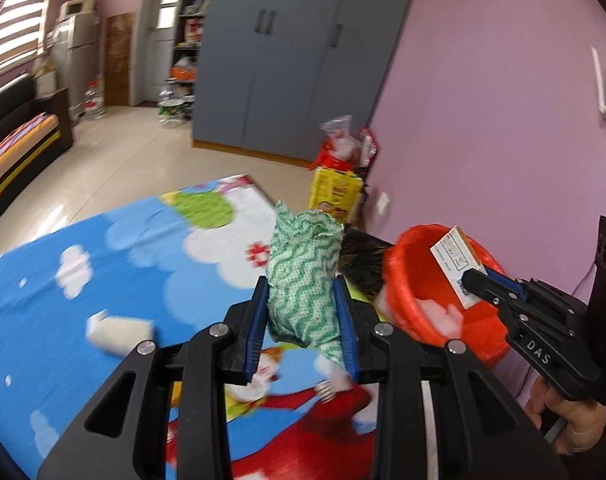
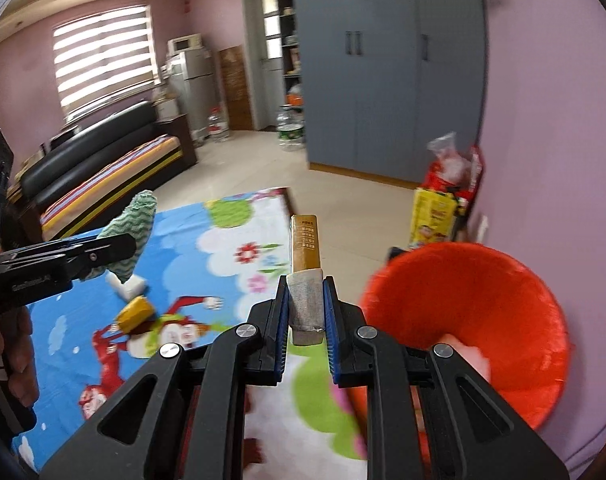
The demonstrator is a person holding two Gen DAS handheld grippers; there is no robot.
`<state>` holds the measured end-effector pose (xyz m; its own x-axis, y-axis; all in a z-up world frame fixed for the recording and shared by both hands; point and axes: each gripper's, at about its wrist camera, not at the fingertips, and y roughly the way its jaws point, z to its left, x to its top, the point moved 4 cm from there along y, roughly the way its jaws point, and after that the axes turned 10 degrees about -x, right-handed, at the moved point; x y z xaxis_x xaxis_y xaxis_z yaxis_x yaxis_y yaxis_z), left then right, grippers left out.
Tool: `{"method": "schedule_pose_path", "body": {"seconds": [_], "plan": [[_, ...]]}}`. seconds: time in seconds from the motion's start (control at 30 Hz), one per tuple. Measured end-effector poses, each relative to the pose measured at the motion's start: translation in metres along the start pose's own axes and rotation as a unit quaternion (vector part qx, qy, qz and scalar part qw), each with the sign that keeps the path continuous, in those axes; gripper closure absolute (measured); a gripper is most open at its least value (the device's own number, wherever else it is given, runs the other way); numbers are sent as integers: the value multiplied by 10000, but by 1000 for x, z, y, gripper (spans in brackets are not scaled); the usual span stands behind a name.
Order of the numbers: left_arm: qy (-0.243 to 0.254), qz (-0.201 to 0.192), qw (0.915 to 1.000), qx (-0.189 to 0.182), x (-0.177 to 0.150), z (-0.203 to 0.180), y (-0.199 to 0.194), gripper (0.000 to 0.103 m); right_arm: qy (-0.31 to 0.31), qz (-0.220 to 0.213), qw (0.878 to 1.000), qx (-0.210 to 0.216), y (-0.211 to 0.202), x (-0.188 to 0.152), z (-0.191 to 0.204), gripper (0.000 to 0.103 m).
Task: Collect trash
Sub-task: 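Carry cloth and small box over the red bin and open both tools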
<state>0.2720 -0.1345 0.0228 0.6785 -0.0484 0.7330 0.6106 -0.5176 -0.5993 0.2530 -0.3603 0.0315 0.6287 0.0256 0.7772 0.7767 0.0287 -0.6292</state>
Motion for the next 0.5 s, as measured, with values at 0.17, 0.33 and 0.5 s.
{"method": "schedule_pose_path", "body": {"seconds": [0.17, 0.33, 0.5], "plan": [[291, 121, 9990, -304, 12, -39, 31, 72, 210, 18, 9993, -314, 0, -4, -40, 86], [501, 235, 9969, -558, 21, -73, 56, 72, 341, 41, 9978, -574, 2, -7, -72, 86], [700, 346, 9939, -774, 27, -102, 79, 72, 457, 17, 9954, -837, 2, -6, -94, 86]]}}
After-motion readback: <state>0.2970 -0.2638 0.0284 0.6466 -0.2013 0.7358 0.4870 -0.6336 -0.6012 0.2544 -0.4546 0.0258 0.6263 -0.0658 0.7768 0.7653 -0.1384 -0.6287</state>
